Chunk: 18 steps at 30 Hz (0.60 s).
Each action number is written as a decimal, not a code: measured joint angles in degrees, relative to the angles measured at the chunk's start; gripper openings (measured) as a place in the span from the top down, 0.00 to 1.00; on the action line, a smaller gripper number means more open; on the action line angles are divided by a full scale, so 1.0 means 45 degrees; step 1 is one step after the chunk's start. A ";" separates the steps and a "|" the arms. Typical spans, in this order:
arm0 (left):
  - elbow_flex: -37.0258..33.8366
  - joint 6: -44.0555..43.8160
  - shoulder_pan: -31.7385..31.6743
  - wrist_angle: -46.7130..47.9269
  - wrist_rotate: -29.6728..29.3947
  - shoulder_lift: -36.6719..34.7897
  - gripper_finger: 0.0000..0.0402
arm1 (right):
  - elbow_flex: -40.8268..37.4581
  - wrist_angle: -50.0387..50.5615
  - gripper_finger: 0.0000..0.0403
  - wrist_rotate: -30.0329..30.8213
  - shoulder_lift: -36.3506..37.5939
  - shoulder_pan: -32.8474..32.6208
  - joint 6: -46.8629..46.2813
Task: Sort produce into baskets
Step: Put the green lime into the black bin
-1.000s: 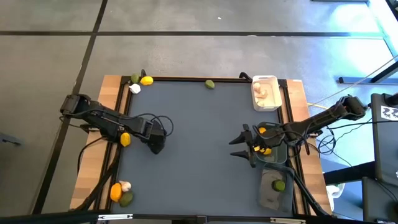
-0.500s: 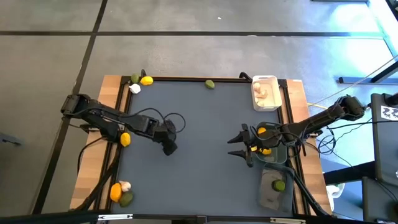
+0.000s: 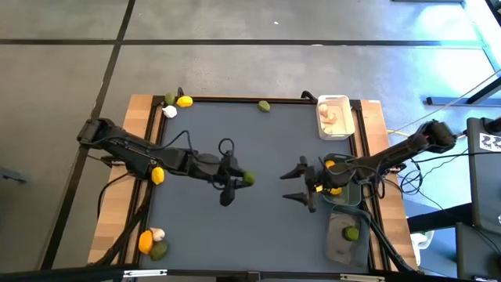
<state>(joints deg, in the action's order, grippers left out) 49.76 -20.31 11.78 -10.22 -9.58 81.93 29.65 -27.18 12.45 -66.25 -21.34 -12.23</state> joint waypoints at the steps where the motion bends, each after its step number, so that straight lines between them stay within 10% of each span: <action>1: 0.0001 0.0177 0.0008 -0.0430 -0.0005 0.0071 0.68 | 0.0000 -0.0375 0.23 0.0000 -0.0104 0.0000 0.0107; 18: 0.0744 0.0620 0.0246 -0.4657 -0.0185 0.2297 0.64 | 0.0570 -0.3364 0.27 0.0233 -0.1353 0.0000 0.0574</action>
<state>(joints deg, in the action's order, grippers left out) 53.11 -17.51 12.89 -31.18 -10.41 92.27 32.21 -42.32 13.50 -72.34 -21.34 -9.65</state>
